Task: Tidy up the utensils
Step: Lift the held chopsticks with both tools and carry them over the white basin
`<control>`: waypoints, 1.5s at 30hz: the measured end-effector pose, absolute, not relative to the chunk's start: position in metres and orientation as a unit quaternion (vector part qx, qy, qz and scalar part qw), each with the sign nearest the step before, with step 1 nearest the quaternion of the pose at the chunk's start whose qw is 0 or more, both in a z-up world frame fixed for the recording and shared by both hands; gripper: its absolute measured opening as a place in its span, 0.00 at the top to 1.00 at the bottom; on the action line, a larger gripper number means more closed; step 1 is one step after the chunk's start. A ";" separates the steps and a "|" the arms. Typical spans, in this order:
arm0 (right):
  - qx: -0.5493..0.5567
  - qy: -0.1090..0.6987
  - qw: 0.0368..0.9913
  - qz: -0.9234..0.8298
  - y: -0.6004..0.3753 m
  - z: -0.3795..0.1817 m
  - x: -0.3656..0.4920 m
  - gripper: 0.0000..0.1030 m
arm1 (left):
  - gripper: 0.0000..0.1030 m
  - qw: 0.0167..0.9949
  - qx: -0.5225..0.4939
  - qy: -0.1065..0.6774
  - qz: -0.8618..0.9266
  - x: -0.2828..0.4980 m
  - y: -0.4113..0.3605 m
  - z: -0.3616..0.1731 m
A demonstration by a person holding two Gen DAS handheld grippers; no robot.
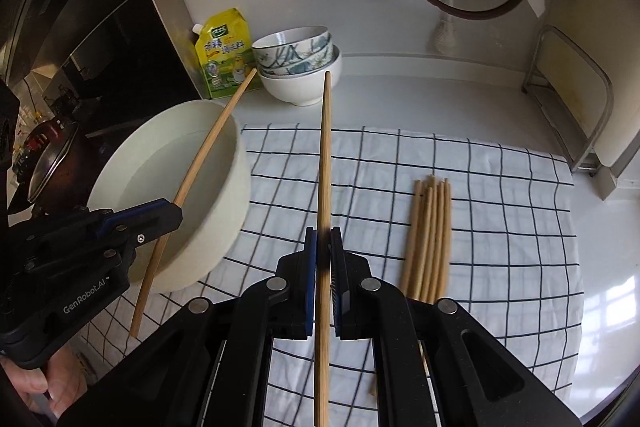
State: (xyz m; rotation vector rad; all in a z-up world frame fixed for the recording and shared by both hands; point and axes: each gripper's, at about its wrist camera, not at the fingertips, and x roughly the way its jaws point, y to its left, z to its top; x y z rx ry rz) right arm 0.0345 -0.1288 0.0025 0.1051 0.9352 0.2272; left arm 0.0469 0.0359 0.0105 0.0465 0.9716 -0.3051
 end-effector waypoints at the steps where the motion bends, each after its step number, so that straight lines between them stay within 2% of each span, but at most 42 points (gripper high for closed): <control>1: 0.048 0.449 0.885 0.115 -0.120 0.004 0.037 0.94 | 0.93 0.875 0.021 0.462 -0.141 0.049 0.044 0.012; 13: 0.028 0.449 0.873 0.189 -0.017 0.002 0.075 0.94 | 0.93 0.882 -0.017 0.465 -0.074 0.067 0.146 0.002; 21: 0.020 0.463 0.858 0.224 0.034 -0.013 0.096 0.94 | 0.93 0.877 -0.028 0.476 -0.049 0.080 0.187 -0.013; 32: 0.032 0.517 0.830 0.207 0.053 -0.056 0.130 0.94 | 0.93 0.861 -0.033 0.505 -0.047 0.114 0.194 -0.040; 44: 0.031 0.539 0.820 0.190 0.047 -0.075 0.137 0.94 | 0.92 0.837 -0.029 0.545 -0.038 0.129 0.198 -0.070; 45: 0.031 0.539 0.821 0.188 0.046 -0.074 0.136 0.93 | 0.89 0.837 -0.030 0.545 -0.036 0.129 0.199 -0.071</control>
